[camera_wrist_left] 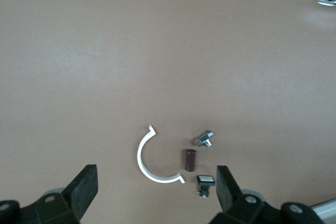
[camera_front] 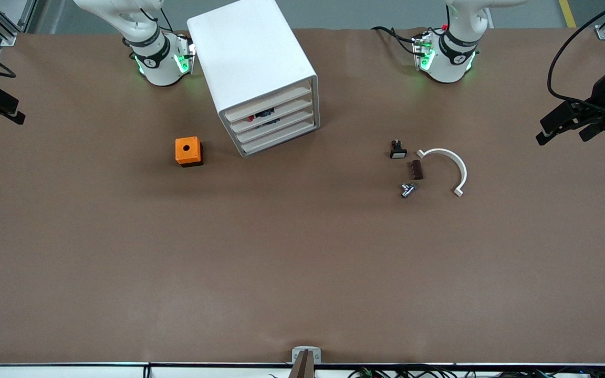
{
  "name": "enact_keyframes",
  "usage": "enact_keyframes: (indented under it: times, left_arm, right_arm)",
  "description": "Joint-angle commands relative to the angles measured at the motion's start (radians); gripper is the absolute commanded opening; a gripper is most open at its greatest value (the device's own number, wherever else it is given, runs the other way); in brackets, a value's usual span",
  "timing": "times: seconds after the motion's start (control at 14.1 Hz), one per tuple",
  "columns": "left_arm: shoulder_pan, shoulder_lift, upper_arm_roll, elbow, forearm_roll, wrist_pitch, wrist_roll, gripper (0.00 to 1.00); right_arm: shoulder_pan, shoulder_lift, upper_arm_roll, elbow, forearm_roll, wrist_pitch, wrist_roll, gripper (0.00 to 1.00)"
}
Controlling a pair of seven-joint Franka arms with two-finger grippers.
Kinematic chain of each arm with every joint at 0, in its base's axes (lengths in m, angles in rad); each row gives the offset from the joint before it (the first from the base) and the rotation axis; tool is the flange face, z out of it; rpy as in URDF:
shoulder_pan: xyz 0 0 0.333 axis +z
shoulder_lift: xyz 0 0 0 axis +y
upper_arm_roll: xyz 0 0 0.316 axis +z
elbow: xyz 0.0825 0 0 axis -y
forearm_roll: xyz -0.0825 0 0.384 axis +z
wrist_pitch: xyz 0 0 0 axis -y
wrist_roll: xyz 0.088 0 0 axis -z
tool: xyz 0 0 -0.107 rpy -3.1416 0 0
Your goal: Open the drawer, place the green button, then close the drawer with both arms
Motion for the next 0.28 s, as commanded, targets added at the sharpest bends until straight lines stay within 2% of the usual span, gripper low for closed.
enact_keyframes:
  times: [0.0, 0.21]
  left_arm:
    - [-0.004, 0.003, -0.001, 0.032, 0.033, -0.034, 0.001, 0.99]
    - [-0.006, 0.011, -0.001, 0.038, 0.031, -0.047, -0.002, 0.99]
  right_arm:
    - [0.003, -0.036, -0.007, -0.029, 0.034, 0.024, -0.012, 1.00]
    - [0.002, -0.038, -0.007, -0.030, 0.034, 0.032, -0.012, 1.00]
